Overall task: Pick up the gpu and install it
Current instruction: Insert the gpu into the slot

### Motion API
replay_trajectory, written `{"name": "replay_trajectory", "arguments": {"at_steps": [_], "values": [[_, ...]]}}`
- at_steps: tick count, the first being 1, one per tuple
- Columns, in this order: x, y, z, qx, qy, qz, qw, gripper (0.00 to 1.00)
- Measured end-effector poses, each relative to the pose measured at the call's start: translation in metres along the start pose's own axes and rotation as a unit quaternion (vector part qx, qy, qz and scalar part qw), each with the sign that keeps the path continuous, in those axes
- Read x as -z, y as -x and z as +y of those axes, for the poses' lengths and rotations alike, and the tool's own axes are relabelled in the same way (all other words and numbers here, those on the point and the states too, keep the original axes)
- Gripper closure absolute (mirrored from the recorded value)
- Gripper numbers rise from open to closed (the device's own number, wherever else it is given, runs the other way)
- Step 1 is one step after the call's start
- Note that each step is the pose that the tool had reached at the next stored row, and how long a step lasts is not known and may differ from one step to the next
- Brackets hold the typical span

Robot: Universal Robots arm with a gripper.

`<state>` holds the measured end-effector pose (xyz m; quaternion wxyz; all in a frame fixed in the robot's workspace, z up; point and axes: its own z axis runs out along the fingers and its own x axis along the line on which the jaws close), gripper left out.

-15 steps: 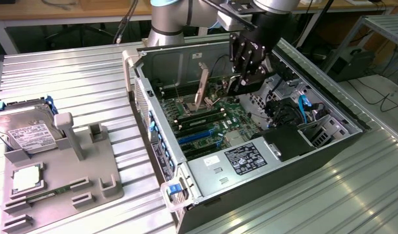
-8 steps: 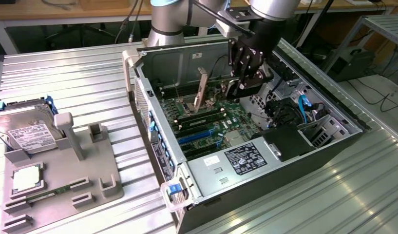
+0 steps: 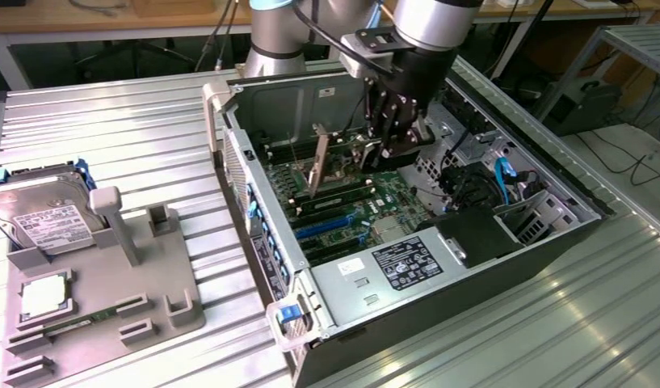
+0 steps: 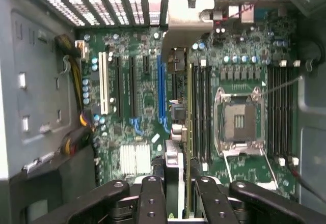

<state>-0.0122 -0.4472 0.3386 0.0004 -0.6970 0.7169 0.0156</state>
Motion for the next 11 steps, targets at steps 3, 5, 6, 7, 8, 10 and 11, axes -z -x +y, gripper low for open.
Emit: {"name": "replay_trajectory", "arguments": {"at_steps": [3,5,6,7,8,10,11], "values": [[-0.0038,0.0001,0.0011,0.002,-0.0016,0.0001,1.0,0.72],[-0.0071,0.0003,0.0011,0.002,-0.0022,0.0003,1.0,0.72],[-0.0081,0.0005,0.0014,0.002,-0.0024,0.001,1.0,0.72],[-0.0089,0.0009,0.0031,0.002,-0.0029,0.0017,1.0,0.72],[-0.0092,0.0014,0.0036,0.002,-0.0046,0.0036,1.0,0.72],[-0.0102,0.002,0.0052,0.002,-0.0094,0.0059,0.9999,0.72],[-0.0111,0.002,0.0061,0.002,-0.0098,0.0062,0.9999,0.72]]}}
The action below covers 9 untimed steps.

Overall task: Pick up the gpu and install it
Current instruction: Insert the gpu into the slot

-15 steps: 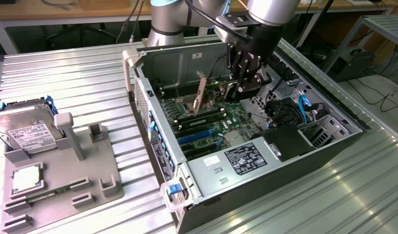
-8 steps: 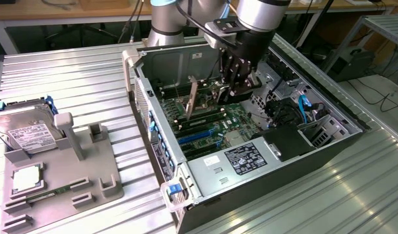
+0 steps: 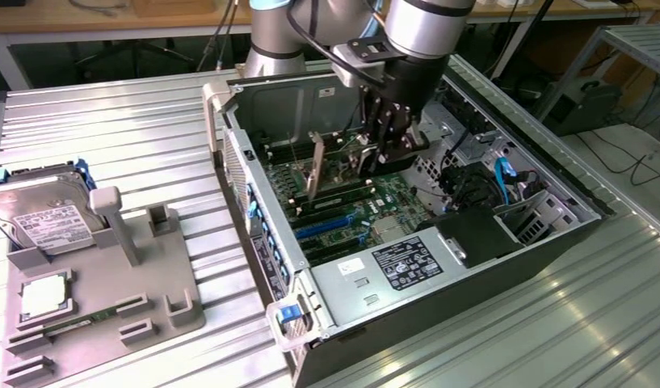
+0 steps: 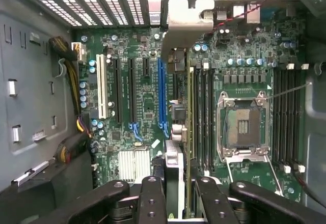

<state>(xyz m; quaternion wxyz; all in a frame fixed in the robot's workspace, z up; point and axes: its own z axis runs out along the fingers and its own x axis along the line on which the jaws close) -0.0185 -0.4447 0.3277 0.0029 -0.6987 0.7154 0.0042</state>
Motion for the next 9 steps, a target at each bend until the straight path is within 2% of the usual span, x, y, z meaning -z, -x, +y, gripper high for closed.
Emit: {"name": "replay_trajectory", "arguments": {"at_steps": [5,9], "values": [[-0.0078,0.0,0.0083,0.0,-0.0001,0.0001,1.0,0.72],[-0.0118,-0.001,0.0177,0.003,0.0,-0.0032,1.0,0.72]]}}
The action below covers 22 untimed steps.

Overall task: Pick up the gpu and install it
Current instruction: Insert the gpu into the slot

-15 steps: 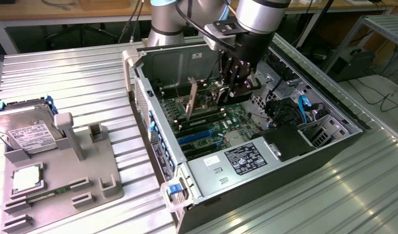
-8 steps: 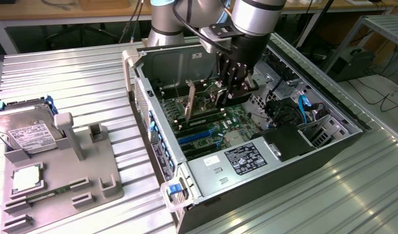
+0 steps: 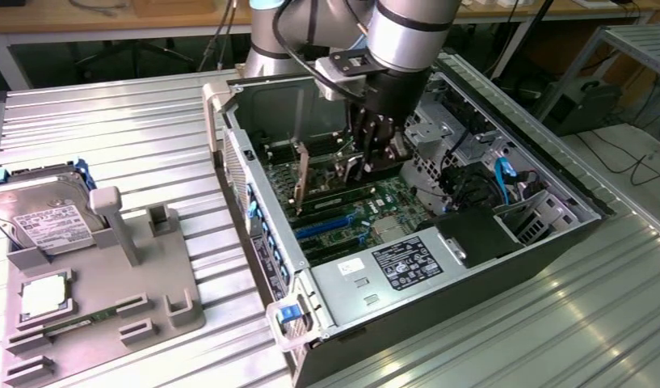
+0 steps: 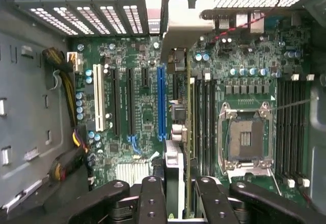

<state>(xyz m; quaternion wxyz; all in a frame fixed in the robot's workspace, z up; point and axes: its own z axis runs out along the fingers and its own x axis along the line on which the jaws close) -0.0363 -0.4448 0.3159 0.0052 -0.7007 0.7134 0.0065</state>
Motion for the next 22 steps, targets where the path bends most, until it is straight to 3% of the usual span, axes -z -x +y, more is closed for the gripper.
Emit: {"name": "replay_trajectory", "arguments": {"at_steps": [1,2,3,4,5,6,10,12,14,19,22], "values": [[-0.0016,-0.005,0.0078,0.004,0.0001,-0.0014,1.0,0.72],[-0.0099,-0.009,0.0154,0.005,0.0003,-0.0136,0.9999,0.72],[-0.0166,-0.01,0.0208,0.005,0.0002,-0.0134,0.9999,0.72],[-0.0194,-0.018,0.0208,0.005,0.0003,-0.0132,0.9999,0.72],[-0.0254,-0.018,0.0251,0.005,0.0003,-0.0071,1.0,0.72],[-0.035,-0.013,0.0275,0.005,0.0003,-0.0043,1.0,0.72],[-0.0461,-0.017,0.0294,0.005,0.0004,-0.0042,1.0,0.72],[-0.0584,-0.018,0.0383,0.005,0.0004,-0.0043,1.0,0.72],[-0.0596,-0.018,0.0435,0.005,0.0005,-0.0043,1.0,0.72],[-0.0596,-0.018,0.0435,0.005,0.0005,-0.0043,1.0,0.72],[-0.0596,-0.018,0.0435,0.004,0.0029,-0.0042,1.0,0.72]]}}
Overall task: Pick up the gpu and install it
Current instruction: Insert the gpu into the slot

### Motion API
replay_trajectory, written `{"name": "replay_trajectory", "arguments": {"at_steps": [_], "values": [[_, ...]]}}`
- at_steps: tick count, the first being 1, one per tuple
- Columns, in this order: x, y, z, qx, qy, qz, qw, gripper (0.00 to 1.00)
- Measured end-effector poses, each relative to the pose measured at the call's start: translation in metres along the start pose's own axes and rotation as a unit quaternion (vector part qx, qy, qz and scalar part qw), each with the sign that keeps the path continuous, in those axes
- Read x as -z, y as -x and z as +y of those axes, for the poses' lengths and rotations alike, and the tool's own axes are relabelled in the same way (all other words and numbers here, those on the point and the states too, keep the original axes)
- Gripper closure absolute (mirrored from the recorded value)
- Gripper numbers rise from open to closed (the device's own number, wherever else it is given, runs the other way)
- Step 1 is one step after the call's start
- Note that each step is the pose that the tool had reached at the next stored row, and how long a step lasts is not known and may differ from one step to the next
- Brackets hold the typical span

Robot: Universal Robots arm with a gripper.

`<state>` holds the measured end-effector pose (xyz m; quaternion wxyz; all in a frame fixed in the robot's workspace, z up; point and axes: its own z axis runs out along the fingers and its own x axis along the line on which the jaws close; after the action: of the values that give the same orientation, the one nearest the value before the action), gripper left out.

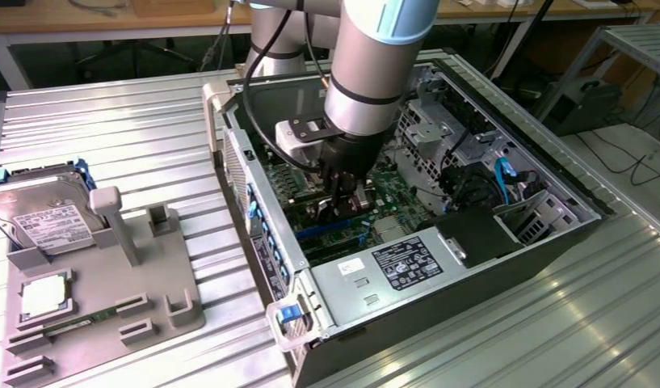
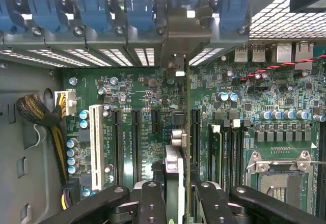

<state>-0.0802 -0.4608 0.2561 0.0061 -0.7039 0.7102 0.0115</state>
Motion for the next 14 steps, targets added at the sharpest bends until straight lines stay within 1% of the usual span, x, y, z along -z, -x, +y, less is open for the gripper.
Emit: {"name": "replay_trajectory", "arguments": {"at_steps": [3,7,14], "values": [[0.0,0.0,0.0,0.0,0.0023,0.0,1.0,0.72],[-0.0002,-0.0002,-0.0001,0.0,0.0036,-0.0001,1.0,0.72],[-0.0003,-0.0003,-0.0001,0.0,0.0037,0.0,1.0,0.72]]}}
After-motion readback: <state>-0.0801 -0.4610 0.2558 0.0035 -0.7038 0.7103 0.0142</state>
